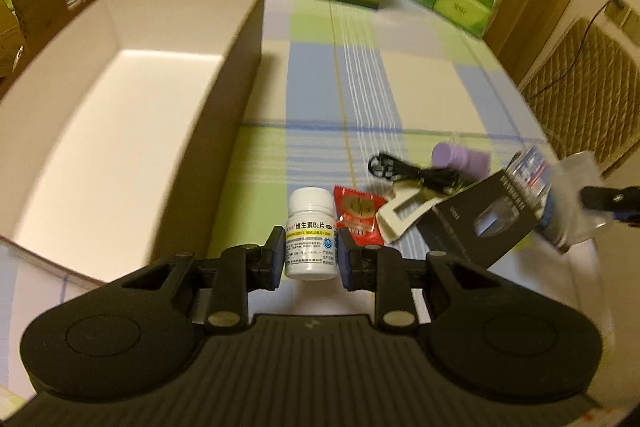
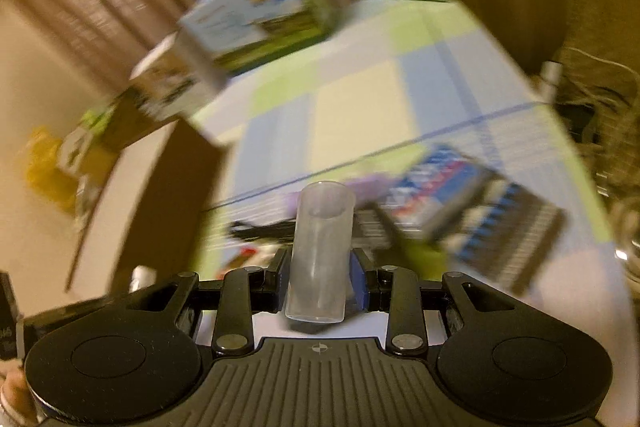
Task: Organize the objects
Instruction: 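Carry pill bottle and clear cup into the open box and release both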
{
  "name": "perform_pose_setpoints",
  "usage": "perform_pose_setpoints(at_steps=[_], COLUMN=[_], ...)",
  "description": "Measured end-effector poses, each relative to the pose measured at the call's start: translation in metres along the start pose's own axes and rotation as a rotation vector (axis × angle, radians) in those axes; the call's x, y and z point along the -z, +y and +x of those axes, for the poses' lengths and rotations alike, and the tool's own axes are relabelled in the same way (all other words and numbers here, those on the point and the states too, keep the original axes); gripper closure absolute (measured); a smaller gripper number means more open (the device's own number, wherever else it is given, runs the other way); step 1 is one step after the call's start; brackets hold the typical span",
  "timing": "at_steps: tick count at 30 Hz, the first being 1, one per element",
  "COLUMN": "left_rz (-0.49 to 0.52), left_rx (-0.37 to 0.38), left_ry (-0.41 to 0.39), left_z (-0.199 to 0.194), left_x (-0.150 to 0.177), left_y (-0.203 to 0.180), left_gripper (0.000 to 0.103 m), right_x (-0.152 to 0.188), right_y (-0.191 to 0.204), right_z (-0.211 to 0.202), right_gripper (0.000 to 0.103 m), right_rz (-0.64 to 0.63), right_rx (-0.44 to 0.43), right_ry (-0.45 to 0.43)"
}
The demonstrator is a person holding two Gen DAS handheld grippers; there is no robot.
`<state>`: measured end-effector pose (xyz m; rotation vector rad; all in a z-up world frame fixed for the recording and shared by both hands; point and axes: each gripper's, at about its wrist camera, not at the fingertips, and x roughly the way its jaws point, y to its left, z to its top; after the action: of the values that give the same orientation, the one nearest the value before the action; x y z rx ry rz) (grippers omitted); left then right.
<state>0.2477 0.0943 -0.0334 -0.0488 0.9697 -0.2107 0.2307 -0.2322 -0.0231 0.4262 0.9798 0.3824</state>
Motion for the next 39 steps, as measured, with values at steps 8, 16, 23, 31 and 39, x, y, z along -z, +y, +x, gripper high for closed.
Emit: perform_pose_setpoints(at_steps=[8, 16, 23, 31, 39], left_rz=[-0.065, -0.114, -0.135, -0.137, -0.095], left_rx=[-0.028, -0.127, -0.176, -0.185, -0.176], left_ry=[-0.084, -0.141, -0.108, -0.009, 0.059], left_z=[-0.045, -0.063, -0.048, -0.011, 0.016], left_x=[-0.011, -0.023, -0.029, -0.029, -0.030], left_y=[0.039, 0.104, 0.153, 0.198, 0.216], left_gripper=[0.080, 0.080, 0.080, 0.080, 0.080], right_x=[0.003, 0.013, 0.024, 0.043, 0.052], right_y=[0.101, 0.194, 0.252, 0.275, 0.285], right_z=[0.045, 0.101, 0.162, 0.226, 0.255], right_gripper=[0.073, 0.074, 0.074, 0.074, 0.073], right_rz=[-0.178, -0.314, -0.392, -0.495, -0.563], right_rx=[-0.221, -0.356, -0.357, -0.250, -0.192], right_ry=[0.065, 0.118, 0.188, 0.274, 0.305])
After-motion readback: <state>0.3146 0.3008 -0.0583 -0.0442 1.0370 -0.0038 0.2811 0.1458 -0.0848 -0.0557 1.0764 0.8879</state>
